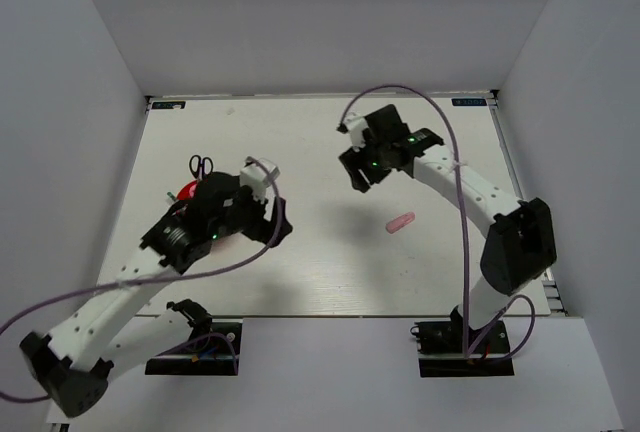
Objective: Sort the stationery into containers
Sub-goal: Pick up the stationery from the center of the board.
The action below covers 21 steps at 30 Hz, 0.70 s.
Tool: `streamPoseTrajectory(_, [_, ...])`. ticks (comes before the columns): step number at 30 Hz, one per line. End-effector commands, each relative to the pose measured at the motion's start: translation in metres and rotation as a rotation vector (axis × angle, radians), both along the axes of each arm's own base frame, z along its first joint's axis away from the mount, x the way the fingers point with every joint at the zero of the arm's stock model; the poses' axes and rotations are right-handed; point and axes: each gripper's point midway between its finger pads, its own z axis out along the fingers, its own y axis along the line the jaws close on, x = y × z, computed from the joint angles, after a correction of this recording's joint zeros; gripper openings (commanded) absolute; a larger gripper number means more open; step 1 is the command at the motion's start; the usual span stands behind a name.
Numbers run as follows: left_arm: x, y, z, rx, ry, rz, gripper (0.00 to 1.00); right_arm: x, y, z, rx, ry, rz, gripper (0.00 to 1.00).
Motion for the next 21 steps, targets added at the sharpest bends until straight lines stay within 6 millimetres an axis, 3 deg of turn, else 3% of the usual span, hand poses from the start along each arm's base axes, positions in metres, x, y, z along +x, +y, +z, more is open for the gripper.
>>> streamPoseTrajectory(1, [0.013, -0.058, 0.017, -0.132, 0.025, -0.163, 0.9, -0.028, -0.045, 0.008, 0.106, 0.15, -0.224, 0.66])
streamPoseTrajectory(2, [0.014, -0.078, 0.006, -0.116, 0.051, -0.217, 0.93, -0.034, -0.06, -0.002, 0.123, 0.173, -0.264, 0.65])
streamPoseTrajectory(3, [0.021, -0.088, 0.017, -0.114, 0.018, -0.244, 0.99, -0.034, -0.066, -0.001, 0.141, 0.177, -0.29, 0.64])
streamPoseTrajectory(4, [0.031, -0.103, -0.008, -0.061, 0.067, -0.26, 0.99, -0.033, -0.077, -0.003, 0.156, 0.198, -0.363, 0.6])
streamPoseTrajectory(5, [0.036, -0.125, 0.009, -0.092, 0.002, -0.294, 0.99, -0.036, -0.093, -0.001, 0.178, 0.212, -0.437, 0.5])
streamPoseTrajectory(6, [0.038, -0.131, 0.0, -0.071, 0.001, -0.309, 0.99, -0.036, -0.097, -0.002, 0.199, 0.232, -0.485, 0.4])
streamPoseTrajectory(7, [0.044, -0.141, 0.005, -0.069, -0.025, -0.316, 0.99, -0.037, -0.11, -0.003, 0.215, 0.24, -0.54, 0.29])
streamPoseTrajectory(8, [0.057, -0.162, -0.01, -0.058, -0.016, -0.33, 0.98, -0.033, -0.122, 0.002, 0.251, 0.237, -0.6, 0.17])
streamPoseTrajectory(9, [0.056, -0.172, -0.013, -0.062, -0.02, -0.352, 0.96, -0.039, -0.125, -0.006, 0.269, 0.269, -0.614, 0.06])
streamPoseTrajectory(10, [0.066, -0.187, -0.014, -0.079, -0.039, -0.358, 0.89, -0.032, -0.14, 0.003, 0.309, 0.23, -0.654, 0.0])
streamPoseTrajectory(12, [0.074, -0.208, -0.042, -0.067, -0.006, -0.387, 0.8, -0.036, -0.15, 0.013, 0.335, 0.196, -0.671, 0.0])
streamPoseTrajectory(13, [0.076, -0.224, -0.029, -0.087, -0.032, -0.407, 0.74, -0.034, -0.153, 0.017, 0.348, 0.184, -0.677, 0.0])
streamPoseTrajectory(14, [0.077, -0.232, -0.044, -0.073, -0.003, -0.425, 0.62, -0.032, -0.162, 0.017, 0.358, 0.182, -0.706, 0.0])
streamPoseTrajectory(15, [0.079, -0.239, -0.063, -0.047, 0.028, -0.437, 0.56, -0.034, -0.166, 0.02, 0.368, 0.165, -0.714, 0.01])
streamPoseTrajectory(16, [0.079, -0.256, -0.047, -0.067, -0.007, -0.467, 0.49, -0.032, -0.172, 0.021, 0.377, 0.162, -0.728, 0.02])
streamPoseTrajectory(17, [0.082, -0.261, -0.049, -0.056, -0.016, -0.475, 0.45, -0.033, -0.175, 0.022, 0.382, 0.161, -0.738, 0.02])
streamPoseTrajectory(18, [0.081, -0.272, -0.069, -0.021, 0.015, -0.49, 0.46, -0.031, -0.182, 0.023, 0.385, 0.152, -0.755, 0.02])
streamPoseTrajectory(21, [0.083, -0.291, -0.083, 0.016, -0.002, -0.515, 0.66, -0.032, -0.188, 0.028, 0.408, 0.151, -0.765, 0.04])
